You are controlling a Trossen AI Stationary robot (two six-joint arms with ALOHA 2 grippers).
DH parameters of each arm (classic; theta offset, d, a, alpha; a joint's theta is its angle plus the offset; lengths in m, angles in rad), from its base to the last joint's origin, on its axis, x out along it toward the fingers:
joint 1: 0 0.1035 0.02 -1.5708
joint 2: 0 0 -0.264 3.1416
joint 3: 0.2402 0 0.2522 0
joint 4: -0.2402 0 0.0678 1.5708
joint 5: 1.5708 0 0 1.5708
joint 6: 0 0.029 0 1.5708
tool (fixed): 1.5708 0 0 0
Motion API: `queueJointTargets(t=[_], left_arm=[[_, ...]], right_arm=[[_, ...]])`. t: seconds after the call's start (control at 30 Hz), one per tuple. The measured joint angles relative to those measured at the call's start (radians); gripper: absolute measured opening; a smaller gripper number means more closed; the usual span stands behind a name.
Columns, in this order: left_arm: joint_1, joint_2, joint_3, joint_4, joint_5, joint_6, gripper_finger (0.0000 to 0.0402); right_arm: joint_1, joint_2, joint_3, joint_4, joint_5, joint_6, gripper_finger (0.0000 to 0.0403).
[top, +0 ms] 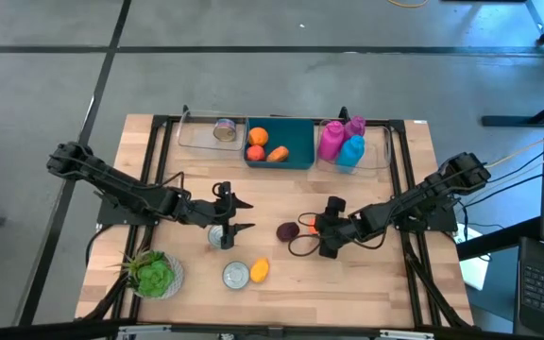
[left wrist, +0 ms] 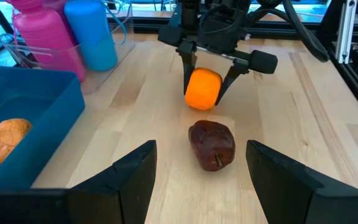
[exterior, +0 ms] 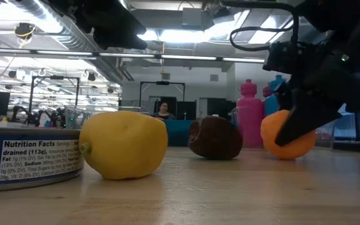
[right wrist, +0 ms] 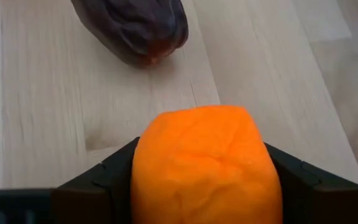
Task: Pick & Place Food Item
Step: Put the orange into the blue bin
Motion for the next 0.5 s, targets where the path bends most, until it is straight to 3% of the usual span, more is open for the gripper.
queueJointTargets(t=[0.23,0.4,0.5], left_arm=[[0.0,0.0,0.0,0.0,-0.043,-0.009,0.0237],[0.021,0.0,0.0,0.001,-0.149,-0.119,0.0237],[0.055,0.0,0.0,0.001,-0.154,-0.196,0.0237]], right_arm=[[-0.001,-0.005,0.003,-0.006,0.027,-0.05,0.0244],[-0.001,-0.052,0.06,-0.002,0.065,-0.144,0.0244],[-0.001,-0.08,0.109,0.001,0.091,-0.222,0.0244]])
